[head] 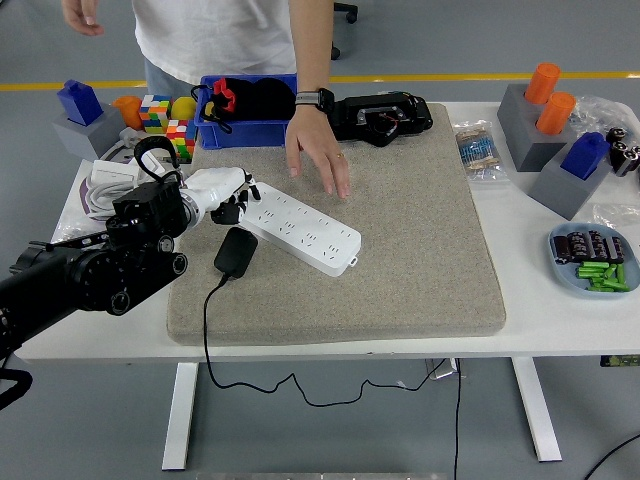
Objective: Press the white button,pick up the black plug,place it near the board,insert it into the board
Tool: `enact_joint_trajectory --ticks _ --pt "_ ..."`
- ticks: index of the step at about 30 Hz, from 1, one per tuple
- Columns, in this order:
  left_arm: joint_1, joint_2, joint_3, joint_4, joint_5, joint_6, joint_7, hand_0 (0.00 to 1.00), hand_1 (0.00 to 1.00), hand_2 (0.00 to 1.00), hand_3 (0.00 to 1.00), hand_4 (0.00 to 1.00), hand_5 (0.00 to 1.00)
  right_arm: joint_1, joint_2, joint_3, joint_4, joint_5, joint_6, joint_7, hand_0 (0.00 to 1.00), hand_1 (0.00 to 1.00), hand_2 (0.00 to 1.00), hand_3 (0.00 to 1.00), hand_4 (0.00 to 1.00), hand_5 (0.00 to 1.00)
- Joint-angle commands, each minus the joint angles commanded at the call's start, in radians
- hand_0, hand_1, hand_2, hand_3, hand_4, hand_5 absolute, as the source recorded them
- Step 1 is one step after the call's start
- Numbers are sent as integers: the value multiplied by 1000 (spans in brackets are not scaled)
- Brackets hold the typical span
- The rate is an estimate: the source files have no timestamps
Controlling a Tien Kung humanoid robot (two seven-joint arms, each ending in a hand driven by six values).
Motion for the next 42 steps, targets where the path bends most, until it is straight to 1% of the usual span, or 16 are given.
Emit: enact_joint_trajectory --ticks 4,7,12,17,20,25,26,29,31,32,35,36,37,38,40,42 --pt "-1 -5 12 20 6 -4 0 2 2 107 654 2 2 0 0 0 0 0 0 0 638 553 527 544 649 330" --pt "-2 -5 29 20 7 -6 0 2 2 107 654 2 2 -1 0 -2 -1 1 0 0 638 553 527 544 649 330" --pt "-7 -14 54 30 12 -7 0 2 2 109 653 2 2 -3 1 -3 -1 1 0 0 638 551 526 544 650 329" --pt "-5 -8 56 11 8 -6 -2 2 2 107 653 2 2 -2 1 0 1 -2 -1 1 638 552 526 545 650 330" --pt "-3 4 5 -22 34 3 -6 2 2 107 653 2 2 -4 3 4 0 -1 0 0 638 552 526 545 650 330" --pt "9 25 -107 -80 84 31 -26 2 2 107 653 2 2 -9 5 8 -2 0 1 -1 638 552 526 545 650 330" --pt "16 29 -129 -90 95 33 -26 16 6 125 646 2 2 -9 6 10 -2 -1 0 0 638 551 526 545 650 330" --pt "47 45 -192 -129 118 45 -24 16 6 125 646 2 2 -9 7 17 0 -4 0 1 638 551 526 545 650 330" --pt "82 64 -243 -171 124 46 -13 16 6 125 646 2 2 -9 9 21 1 -7 0 1 638 551 526 545 650 330" --pt "108 75 -275 -202 128 41 2 197 203 257 642 320 2 -10 10 23 2 -8 0 1 638 552 527 545 650 330" --pt "182 103 -357 -288 129 35 30 197 203 257 642 320 2 -12 11 26 1 -9 0 1 638 552 527 545 650 330" --pt "210 113 -384 -320 131 39 34 197 203 257 642 320 2 -13 12 27 1 -9 0 1 638 552 527 545 650 330" --pt "235 123 -405 -350 125 55 23 197 203 257 642 320 2 -14 12 28 0 -9 0 1 638 552 527 545 650 330" --pt "259 130 -421 -376 116 75 5 428 633 652 815 804 104 -15 12 29 0 -10 1 1 639 553 528 545 649 330" --pt "315 148 -454 -433 112 132 -55 428 633 652 815 804 104 -16 13 31 0 -11 1 1 639 553 528 545 649 330" --pt "362 161 -480 -484 109 167 -90 428 633 652 815 804 104 -15 12 35 2 -14 1 2 639 553 528 545 649 330"
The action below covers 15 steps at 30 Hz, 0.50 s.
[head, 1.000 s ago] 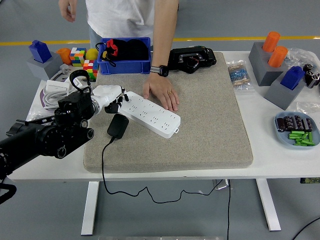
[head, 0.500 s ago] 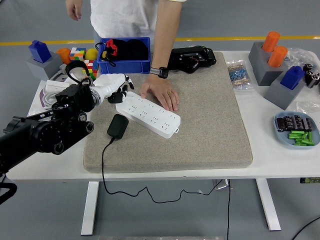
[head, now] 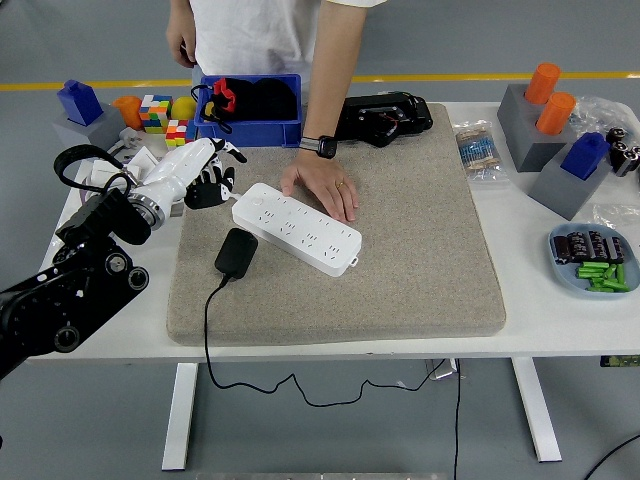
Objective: Press the white button,pick up the black plug,place it near the board,insert it into the board
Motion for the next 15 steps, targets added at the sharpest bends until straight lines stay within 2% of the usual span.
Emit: enact_joint_trajectory --ticks 1,2,6,7,8,13,14,15 --pt "18 4 -8 -19 3 8 -6 428 633 652 815 804 104 1 0 2 1 -1 0 0 639 553 528 545 649 330" --pt "42 10 -19 -45 12 17 -9 751 826 823 961 951 497 1 0 4 1 -2 0 0 639 552 527 545 650 329" --pt "113 17 -33 -107 46 38 4 751 826 823 961 951 497 3 0 10 4 -6 0 1 639 552 527 545 650 329" --pt "123 16 -29 -111 45 47 0 751 826 823 961 951 497 3 0 11 4 -6 0 1 639 552 527 545 650 329" --pt "132 13 -25 -109 44 59 -9 785 853 850 953 997 551 3 0 11 4 -6 0 1 640 552 527 546 650 329" --pt "170 -10 -18 -96 59 79 -8 785 853 850 953 997 551 2 -1 3 3 -5 3 -1 640 552 527 546 650 329" --pt "175 -16 -13 -92 66 79 -1 818 888 898 990 998 710 3 -1 1 2 -4 3 -1 640 553 527 546 650 329" --pt "179 -20 -10 -90 71 79 5 818 888 898 990 998 710 3 -1 0 3 -4 2 -1 640 553 527 546 650 329"
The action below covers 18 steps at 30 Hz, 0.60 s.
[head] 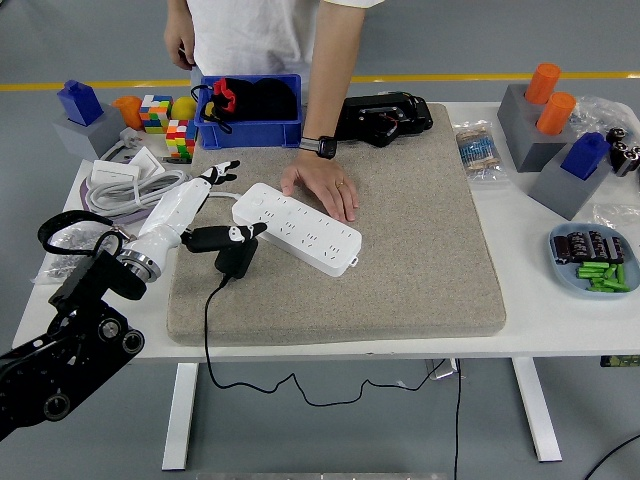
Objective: Press the white button,pick up the black plug,place it near the board,insert it into the board
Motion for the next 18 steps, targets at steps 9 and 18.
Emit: enact_joint_trajectory --ticks 9,18 --pt "3 -25 35 43 87 43 33 793 869 894 982 998 578 3 -3 -13 1 2 1 -1 640 553 527 546 650 330" --pt "-23 -38 86 126 192 37 87 759 844 856 895 998 469 4 -5 -20 1 7 1 -1 640 554 530 541 650 330"
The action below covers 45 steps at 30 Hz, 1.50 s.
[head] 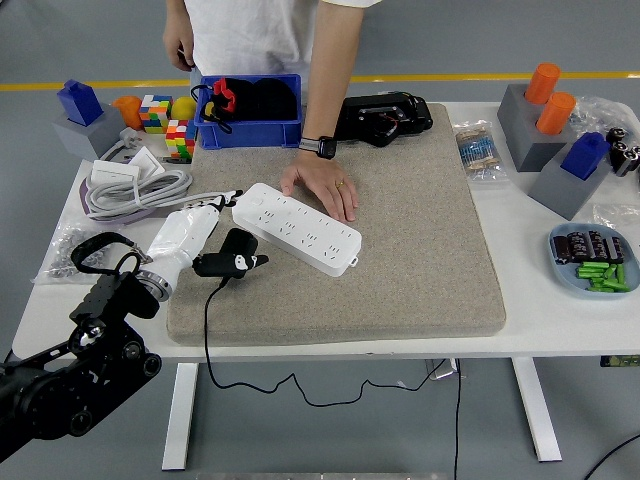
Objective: Press the white button,pick up the black plug,place it near the board,insert it into the board
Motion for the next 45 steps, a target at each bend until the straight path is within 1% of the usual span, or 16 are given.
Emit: enact_joint_trajectory --ticks 4,5,10,11,16,17,22,23,28,29,34,35,40,41,45 --pt "-3 -3 19 22 9 11 20 759 844 856 895 998 469 -2 0 -1 0 1 -1 0 640 554 530 541 650 330" --pt "-4 -5 22 28 9 11 23 671 800 797 870 998 431 -2 0 -1 0 1 -1 1 641 555 531 541 650 330" --pt "-11 -13 36 60 -16 18 12 671 800 797 870 998 431 -5 2 1 1 0 -1 1 641 555 531 541 650 330" --pt "-11 -14 36 63 -17 21 10 484 710 718 816 998 429 -6 2 2 1 -1 -1 1 641 554 532 541 650 328" --pt "-13 -20 41 75 -13 24 14 484 710 718 816 998 429 -8 5 5 1 -3 -1 2 641 554 532 541 650 328" --pt "-14 -20 41 76 -15 26 13 310 591 584 728 997 364 -7 5 6 1 -3 -1 2 641 554 532 541 650 328" --pt "-19 -24 45 82 -18 32 11 310 591 584 728 997 364 -6 8 10 1 -3 -1 2 641 554 532 541 650 328" --pt "-21 -24 47 83 -18 33 11 233 443 466 597 932 210 -6 8 10 1 -3 -1 2 641 554 532 541 650 328" --pt "-25 -25 54 90 -21 38 7 233 443 466 597 932 210 -6 8 12 0 -2 -2 2 641 554 532 541 650 328" --pt "-25 -25 55 91 -22 36 10 187 341 406 538 834 49 -6 8 12 0 -2 -2 2 642 554 533 540 650 329" --pt "-26 -28 62 97 -28 55 -5 187 341 406 538 834 49 -6 9 12 1 -2 -3 4 642 554 533 540 650 329" --pt "-27 -29 62 98 -30 61 -6 140 265 349 490 650 2 -6 9 12 1 -1 -3 4 642 556 533 541 648 325" --pt "-30 -31 58 102 -34 74 -8 140 265 349 490 650 2 -6 9 9 1 0 -6 8 642 556 533 541 648 325" --pt "-31 -31 56 101 -34 72 -7 99 195 283 429 349 2 -7 9 8 1 1 -7 10 642 556 533 542 648 325" --pt "-39 -30 47 87 -40 68 -8 99 195 283 429 349 2 -6 8 8 1 3 -12 17 642 556 533 542 648 325"
